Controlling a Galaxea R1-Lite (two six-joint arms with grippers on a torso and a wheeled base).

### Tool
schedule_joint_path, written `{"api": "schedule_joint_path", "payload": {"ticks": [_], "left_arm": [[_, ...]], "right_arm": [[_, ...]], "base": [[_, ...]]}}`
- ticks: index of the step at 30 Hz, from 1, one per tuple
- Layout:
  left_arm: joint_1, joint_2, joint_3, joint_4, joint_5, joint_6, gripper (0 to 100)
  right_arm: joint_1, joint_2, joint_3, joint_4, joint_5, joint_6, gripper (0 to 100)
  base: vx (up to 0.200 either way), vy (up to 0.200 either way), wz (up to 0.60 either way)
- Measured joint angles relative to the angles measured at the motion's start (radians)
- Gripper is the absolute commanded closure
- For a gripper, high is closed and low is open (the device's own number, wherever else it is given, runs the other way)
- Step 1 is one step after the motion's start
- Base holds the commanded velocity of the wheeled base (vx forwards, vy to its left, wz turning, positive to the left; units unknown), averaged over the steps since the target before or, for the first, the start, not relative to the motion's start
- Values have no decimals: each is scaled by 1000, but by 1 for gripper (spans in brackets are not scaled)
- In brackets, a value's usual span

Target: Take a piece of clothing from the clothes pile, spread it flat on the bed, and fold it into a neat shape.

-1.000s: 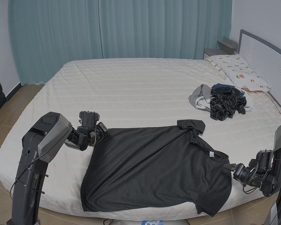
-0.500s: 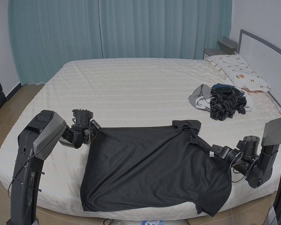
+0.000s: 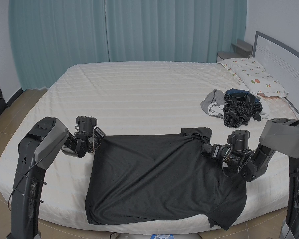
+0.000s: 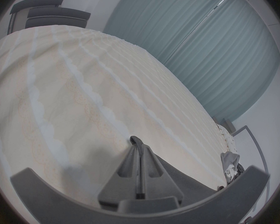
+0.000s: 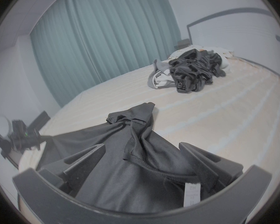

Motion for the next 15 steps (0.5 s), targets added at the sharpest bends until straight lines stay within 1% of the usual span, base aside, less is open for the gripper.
{"api": "schedule_joint_path", "payload": {"ticks": [5, 6, 12, 15], "left_arm": [[0, 0, 1, 0, 0, 0, 100], [0, 1, 1, 0, 0, 0, 100], [0, 2, 2, 0, 0, 1, 100], [1, 2, 2, 0, 0, 1, 100]], "right_arm": [[6, 69, -140, 89, -27, -58, 0], [8, 81, -163, 101, -33, -66, 100], [0, 154, -296, 165, -80, -114, 100], [-18, 174, -327, 174, -86, -119, 100]], "base": [[0, 0, 0], [0, 0, 0], [0, 0, 0], [0, 0, 0]]}}
